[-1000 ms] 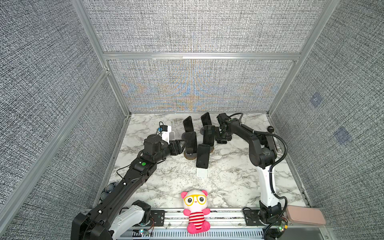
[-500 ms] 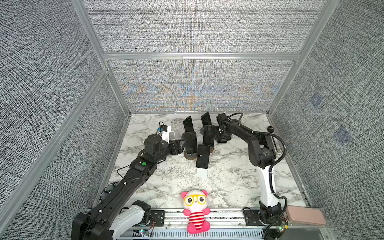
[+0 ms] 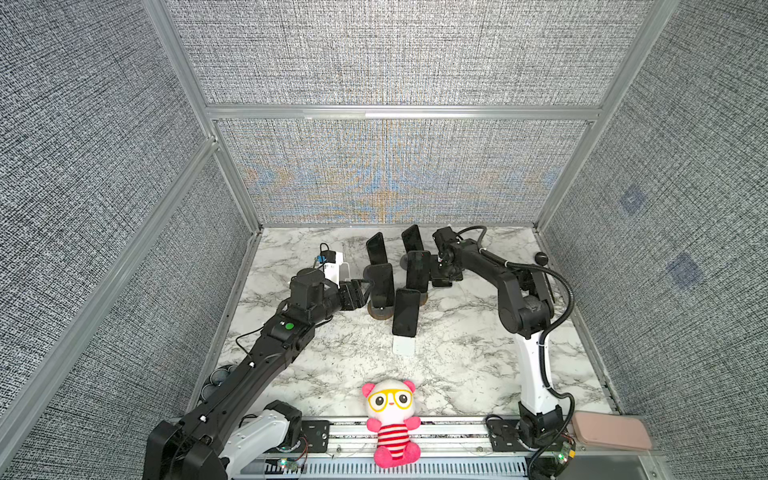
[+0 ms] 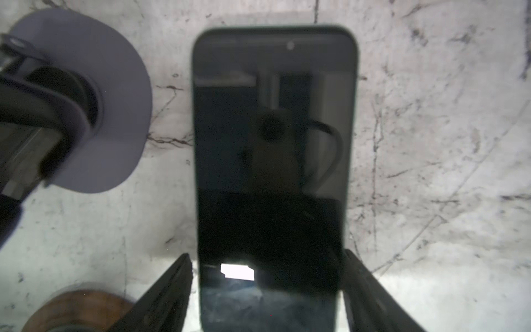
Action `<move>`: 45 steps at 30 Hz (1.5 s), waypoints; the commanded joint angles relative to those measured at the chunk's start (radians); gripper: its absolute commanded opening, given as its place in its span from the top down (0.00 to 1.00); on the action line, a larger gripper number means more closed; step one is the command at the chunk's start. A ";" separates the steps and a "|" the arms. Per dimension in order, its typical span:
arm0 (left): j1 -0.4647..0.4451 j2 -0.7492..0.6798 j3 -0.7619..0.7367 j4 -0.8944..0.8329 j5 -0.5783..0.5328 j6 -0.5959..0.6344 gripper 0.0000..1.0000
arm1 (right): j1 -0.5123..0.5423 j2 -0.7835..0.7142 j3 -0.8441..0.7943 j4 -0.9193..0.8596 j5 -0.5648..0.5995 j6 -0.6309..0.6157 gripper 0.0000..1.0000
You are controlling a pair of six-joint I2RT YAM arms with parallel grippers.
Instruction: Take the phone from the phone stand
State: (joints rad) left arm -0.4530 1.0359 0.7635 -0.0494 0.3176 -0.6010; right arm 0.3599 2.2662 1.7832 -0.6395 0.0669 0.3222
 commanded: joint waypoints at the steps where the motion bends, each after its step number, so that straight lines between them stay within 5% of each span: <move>1: 0.000 0.007 0.018 -0.011 0.017 0.023 0.27 | 0.002 -0.001 -0.007 -0.019 -0.048 0.016 0.22; 19: 0.059 0.198 0.316 -0.224 0.084 0.248 0.24 | -0.076 -0.259 -0.173 -0.031 -0.047 -0.073 0.14; 29: 0.191 0.519 0.648 -0.347 0.225 0.500 0.27 | -0.137 -0.664 -0.522 -0.015 -0.173 -0.089 0.14; 38: 0.212 0.844 0.956 -0.480 0.292 0.621 0.35 | -0.147 -1.011 -0.725 -0.114 -0.279 -0.088 0.15; 45: 0.211 0.979 1.075 -0.511 0.282 0.624 0.20 | -0.145 -1.202 -0.878 -0.162 -0.319 -0.049 0.16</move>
State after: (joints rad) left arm -0.2405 1.9903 1.8263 -0.5476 0.5861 0.0040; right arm 0.2138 1.1053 0.9413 -0.7635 -0.2081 0.2478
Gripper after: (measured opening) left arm 0.809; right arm 0.839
